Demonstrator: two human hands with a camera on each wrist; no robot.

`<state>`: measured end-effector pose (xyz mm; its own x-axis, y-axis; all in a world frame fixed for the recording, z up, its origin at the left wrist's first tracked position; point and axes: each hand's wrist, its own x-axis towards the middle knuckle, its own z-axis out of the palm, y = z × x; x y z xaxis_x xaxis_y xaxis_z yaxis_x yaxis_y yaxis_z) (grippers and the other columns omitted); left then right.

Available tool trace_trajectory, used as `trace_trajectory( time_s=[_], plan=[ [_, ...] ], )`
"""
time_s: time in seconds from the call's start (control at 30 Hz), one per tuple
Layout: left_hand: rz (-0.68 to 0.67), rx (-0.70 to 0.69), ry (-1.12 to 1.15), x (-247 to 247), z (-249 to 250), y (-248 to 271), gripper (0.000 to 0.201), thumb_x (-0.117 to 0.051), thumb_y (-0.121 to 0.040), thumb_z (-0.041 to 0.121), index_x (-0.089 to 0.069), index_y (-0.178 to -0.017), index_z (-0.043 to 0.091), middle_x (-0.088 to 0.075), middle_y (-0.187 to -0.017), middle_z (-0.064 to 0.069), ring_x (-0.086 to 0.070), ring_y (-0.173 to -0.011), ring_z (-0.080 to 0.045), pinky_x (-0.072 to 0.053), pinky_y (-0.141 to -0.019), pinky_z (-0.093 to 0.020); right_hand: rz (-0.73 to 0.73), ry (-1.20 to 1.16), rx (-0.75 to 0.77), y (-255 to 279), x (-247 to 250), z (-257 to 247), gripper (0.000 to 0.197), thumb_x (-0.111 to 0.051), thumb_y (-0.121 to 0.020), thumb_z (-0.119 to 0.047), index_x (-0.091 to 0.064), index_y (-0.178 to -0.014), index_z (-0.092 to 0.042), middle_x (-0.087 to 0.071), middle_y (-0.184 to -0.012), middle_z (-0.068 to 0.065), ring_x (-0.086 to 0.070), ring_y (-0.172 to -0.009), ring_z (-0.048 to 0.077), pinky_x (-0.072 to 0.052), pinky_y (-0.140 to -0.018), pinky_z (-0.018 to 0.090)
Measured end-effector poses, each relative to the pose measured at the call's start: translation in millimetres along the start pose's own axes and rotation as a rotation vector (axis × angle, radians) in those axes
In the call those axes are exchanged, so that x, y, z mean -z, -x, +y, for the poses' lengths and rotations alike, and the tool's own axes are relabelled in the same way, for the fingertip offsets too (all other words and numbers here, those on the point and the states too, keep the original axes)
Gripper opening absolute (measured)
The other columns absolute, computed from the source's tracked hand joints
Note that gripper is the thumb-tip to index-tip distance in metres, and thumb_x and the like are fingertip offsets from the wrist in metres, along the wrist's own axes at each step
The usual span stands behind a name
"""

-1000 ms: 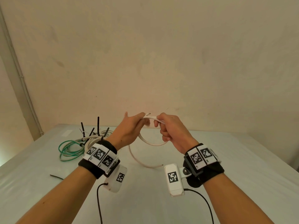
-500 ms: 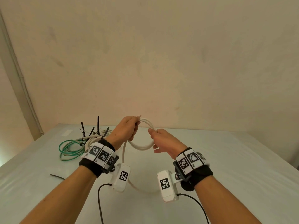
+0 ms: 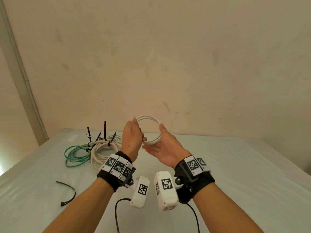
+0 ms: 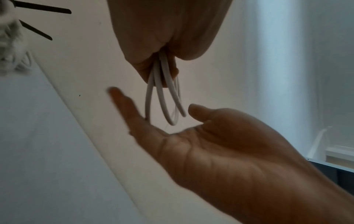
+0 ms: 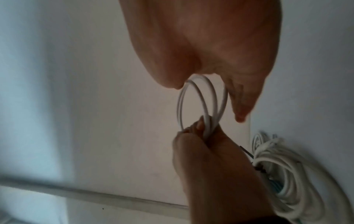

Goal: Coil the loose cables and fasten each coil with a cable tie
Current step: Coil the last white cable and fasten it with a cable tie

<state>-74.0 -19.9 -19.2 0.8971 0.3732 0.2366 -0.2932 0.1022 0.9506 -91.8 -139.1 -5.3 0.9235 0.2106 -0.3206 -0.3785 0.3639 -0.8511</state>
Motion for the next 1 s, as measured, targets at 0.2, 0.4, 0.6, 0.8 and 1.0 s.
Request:
trace_trajectory(
  time_s=[0.2, 0.4, 0.6, 0.8, 1.0],
  plan=[
    [-0.169, 0.069, -0.084, 12, -10, 4, 0.035, -0.033, -0.113, 0.036, -0.038, -0.085, 0.016, -0.032, -0.067, 0.002, -0.034, -0.049, -0.008, -0.034, -0.043, -0.020, 0.047, 0.133, 0.166, 5, 15, -21, 0.035, -0.043, -0.112, -0.026, -0.061, -0.121, 0.003, -0.058, -0.069, 0.005, -0.058, -0.060, 0.019, -0.058, -0.069, 0.040],
    [-0.457, 0.113, -0.187, 10, 1, 14, 0.022, -0.040, -0.106, 0.020, -0.038, -0.084, 0.018, -0.036, -0.070, 0.003, -0.034, -0.052, -0.010, -0.030, -0.047, -0.025, 0.077, 0.409, 0.138, 12, 14, -24, 0.047, -0.042, -0.110, -0.044, -0.064, -0.109, -0.002, -0.043, -0.076, 0.003, -0.039, -0.044, 0.011, -0.045, -0.051, 0.031],
    [-0.457, -0.147, -0.582, 12, 0, 17, 0.021, -0.034, -0.109, 0.019, -0.041, -0.091, 0.010, -0.050, -0.071, -0.012, -0.049, -0.059, -0.025, -0.042, -0.046, -0.025, 0.110, 0.411, 0.091, 10, 17, -18, 0.033, -0.039, -0.109, -0.031, -0.055, -0.093, -0.008, -0.037, -0.049, -0.004, -0.031, -0.040, 0.013, -0.043, -0.051, 0.030],
    [-0.399, -0.698, -1.116, 25, -9, 11, 0.023, -0.033, -0.109, 0.025, -0.048, -0.098, 0.012, -0.046, -0.094, -0.003, -0.039, -0.083, -0.020, -0.037, -0.072, -0.033, 0.170, 0.567, 0.102, 10, 18, -17, 0.030, -0.035, -0.105, -0.032, -0.049, -0.089, -0.011, -0.038, -0.065, 0.003, -0.037, -0.044, 0.016, -0.046, -0.051, 0.031],
    [-0.442, -0.658, -0.962, 26, -9, 1, 0.021, -0.037, -0.111, 0.027, -0.051, -0.111, 0.012, -0.060, -0.110, -0.007, -0.052, -0.092, -0.026, -0.046, -0.083, -0.044, 0.068, 0.383, 0.031, 15, 21, -18, 0.042, -0.038, -0.110, -0.040, -0.041, -0.078, -0.015, -0.026, -0.056, -0.003, -0.023, -0.041, 0.013, -0.029, -0.040, 0.024]
  ],
)
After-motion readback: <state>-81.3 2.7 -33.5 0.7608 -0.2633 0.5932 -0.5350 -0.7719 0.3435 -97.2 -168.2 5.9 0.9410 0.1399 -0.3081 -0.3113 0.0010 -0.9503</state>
